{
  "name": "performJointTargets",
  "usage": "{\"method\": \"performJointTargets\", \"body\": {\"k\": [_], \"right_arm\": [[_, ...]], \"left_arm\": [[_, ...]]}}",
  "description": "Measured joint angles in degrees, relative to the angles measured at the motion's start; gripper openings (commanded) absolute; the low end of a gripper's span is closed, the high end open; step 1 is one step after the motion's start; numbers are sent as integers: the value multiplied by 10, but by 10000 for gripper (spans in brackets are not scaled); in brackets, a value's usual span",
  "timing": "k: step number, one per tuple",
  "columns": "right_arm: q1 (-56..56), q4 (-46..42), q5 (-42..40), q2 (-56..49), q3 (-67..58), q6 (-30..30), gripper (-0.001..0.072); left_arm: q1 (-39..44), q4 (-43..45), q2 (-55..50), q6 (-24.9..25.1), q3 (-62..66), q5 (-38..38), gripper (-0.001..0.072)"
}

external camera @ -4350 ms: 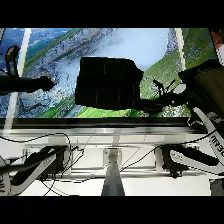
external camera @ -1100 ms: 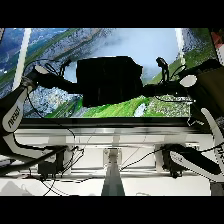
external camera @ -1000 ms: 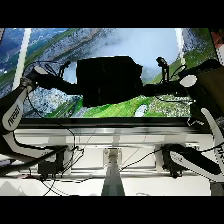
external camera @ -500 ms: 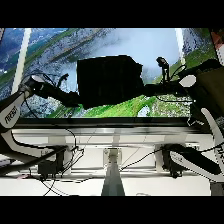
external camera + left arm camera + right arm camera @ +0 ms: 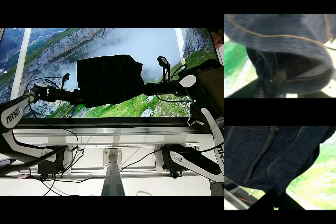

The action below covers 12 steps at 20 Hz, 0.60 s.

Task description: Fold the clothes and pants, and hang the long-sleeved shirts on hangers.

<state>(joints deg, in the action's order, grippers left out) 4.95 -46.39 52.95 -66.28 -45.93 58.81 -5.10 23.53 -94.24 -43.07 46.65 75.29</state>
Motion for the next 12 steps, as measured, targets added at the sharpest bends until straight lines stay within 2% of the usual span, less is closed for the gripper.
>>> {"method": "performJointTargets", "body": {"k": [1, 7, 12], "right_arm": [[0, 0, -3, 0, 0, 0, 27], [0, 0, -20, 7, -26, 0, 26], [0, 0, -24, 59, -125, 0, 26]], "left_arm": [[5, -14, 0, 9, 0, 5, 8], [15, -65, 24, 51, 36, 97, 5], [-27, -78, 152, 57, 119, 115, 6]]}}
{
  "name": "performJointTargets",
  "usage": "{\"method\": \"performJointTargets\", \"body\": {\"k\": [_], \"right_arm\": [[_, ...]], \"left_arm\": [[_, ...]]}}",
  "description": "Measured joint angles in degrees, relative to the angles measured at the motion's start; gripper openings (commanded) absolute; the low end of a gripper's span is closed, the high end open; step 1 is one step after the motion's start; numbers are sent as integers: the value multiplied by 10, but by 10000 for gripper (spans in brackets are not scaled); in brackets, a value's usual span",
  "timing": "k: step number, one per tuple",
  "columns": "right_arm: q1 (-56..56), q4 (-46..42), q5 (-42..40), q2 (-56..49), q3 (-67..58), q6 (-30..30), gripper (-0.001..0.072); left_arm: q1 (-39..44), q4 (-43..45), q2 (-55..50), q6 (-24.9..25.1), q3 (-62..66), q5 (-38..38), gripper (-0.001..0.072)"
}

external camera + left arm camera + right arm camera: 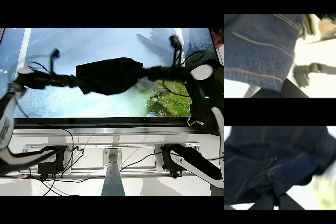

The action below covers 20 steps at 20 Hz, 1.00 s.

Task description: Fold the clothes and pants, and hang the long-sleeved shirts on hangers.

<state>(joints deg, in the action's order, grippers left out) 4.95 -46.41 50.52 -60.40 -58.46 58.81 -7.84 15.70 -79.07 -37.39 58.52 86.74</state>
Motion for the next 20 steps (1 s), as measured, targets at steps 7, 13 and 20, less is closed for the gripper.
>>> {"method": "performJointTargets", "body": {"k": [7, 13, 20], "right_arm": [[0, 34, 1, 133, -137, 2, 27], [0, 100, 31, 244, -164, 46, 26], [3, 64, 61, 201, -75, 220, 26]], "left_arm": [[-110, -75, 269, 2, 82, -91, 7], [-154, -72, 433, -2, 92, -139, 7], [-135, 84, 406, -133, 24, -201, 7]]}}
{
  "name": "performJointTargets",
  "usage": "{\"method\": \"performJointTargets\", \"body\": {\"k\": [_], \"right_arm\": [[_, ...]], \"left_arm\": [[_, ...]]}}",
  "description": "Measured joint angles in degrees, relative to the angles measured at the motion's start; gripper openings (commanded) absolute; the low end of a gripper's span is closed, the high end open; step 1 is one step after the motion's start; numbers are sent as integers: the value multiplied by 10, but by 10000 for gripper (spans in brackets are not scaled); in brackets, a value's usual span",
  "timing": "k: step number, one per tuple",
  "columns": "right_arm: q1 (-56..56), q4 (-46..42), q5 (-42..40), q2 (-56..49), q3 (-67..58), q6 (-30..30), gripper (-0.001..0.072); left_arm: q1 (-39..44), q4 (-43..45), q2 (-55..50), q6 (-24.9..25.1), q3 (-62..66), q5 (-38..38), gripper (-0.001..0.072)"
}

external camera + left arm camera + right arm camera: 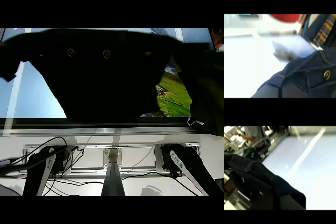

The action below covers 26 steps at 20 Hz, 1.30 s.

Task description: Fold the clothes and pants, and hang the long-sleeved shirts on hangers.

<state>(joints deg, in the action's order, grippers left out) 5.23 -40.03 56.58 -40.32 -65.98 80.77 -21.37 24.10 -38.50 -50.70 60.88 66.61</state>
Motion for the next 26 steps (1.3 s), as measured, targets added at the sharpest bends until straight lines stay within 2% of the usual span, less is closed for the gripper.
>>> {"method": "performJointTargets", "body": {"k": [3, 6, 9, 11, 14, 19, 20, 21, 22, 23, 25, 26], "right_arm": [[22, -18, -55, -89, 83, 49, 26], [48, -21, -146, -202, 128, 70, 27], [48, -26, -174, -284, 134, 78, 27], [34, -45, -145, -309, 135, 80, 26], [9, -92, -46, -325, 136, 62, 26], [0, -147, 145, -333, 150, 8, 26], [3, -151, 167, -333, 160, -3, 27], [8, -157, 178, -333, 172, -12, 71], [14, -178, 183, -334, 186, -20, 229], [18, -185, 178, -334, 198, -25, 350], [26, -179, 161, -334, 213, -33, 448], [29, -182, 154, -335, 216, -35, 472]], "left_arm": [[73, 34, -113, 18, -59, -64, 8], [139, 11, -257, 48, -74, -149, 7], [158, -24, -363, 62, -62, -162, 7], [152, -26, -399, 66, -56, -120, 7], [125, 8, -419, 60, -53, -7, 7], [97, 173, -428, 1, -57, 180, 9], [99, 207, -429, -10, -65, 199, 40], [101, 229, -430, -19, -74, 205, 213], [104, 261, -432, -26, -85, 197, 414], [110, 271, -435, -33, -94, 188, 488], [122, 272, -445, -36, -108, 175, 488], [127, 281, -451, -42, -112, 167, 488]]}}
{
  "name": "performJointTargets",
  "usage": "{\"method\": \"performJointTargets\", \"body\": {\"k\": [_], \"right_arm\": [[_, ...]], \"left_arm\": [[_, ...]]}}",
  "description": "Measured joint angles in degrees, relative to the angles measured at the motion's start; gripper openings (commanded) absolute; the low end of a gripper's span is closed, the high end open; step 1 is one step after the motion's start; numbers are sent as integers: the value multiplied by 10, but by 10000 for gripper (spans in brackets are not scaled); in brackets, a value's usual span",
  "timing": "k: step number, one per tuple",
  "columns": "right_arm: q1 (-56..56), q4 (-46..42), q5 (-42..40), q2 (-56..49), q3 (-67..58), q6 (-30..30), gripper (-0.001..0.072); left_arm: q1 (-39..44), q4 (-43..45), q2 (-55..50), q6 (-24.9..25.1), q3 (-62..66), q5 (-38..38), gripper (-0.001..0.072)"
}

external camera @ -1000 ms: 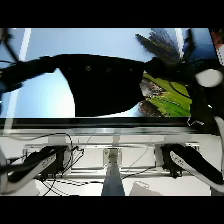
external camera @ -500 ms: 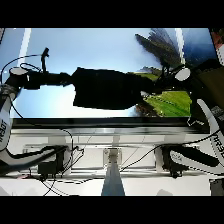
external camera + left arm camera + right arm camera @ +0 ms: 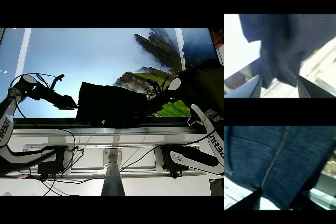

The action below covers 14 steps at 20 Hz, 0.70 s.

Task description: Fold the clothes and pants, and hang the long-sleeved shirts on hangers.

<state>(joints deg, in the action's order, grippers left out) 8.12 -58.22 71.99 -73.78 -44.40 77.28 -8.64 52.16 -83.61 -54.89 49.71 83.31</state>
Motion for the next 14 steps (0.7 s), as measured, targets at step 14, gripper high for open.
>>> {"method": "performJointTargets", "body": {"k": [14], "right_arm": [[-13, -189, 9, 24, -156, 30, 685]], "left_arm": [[22, 0, -17, -4, -10, -14, 487]]}}
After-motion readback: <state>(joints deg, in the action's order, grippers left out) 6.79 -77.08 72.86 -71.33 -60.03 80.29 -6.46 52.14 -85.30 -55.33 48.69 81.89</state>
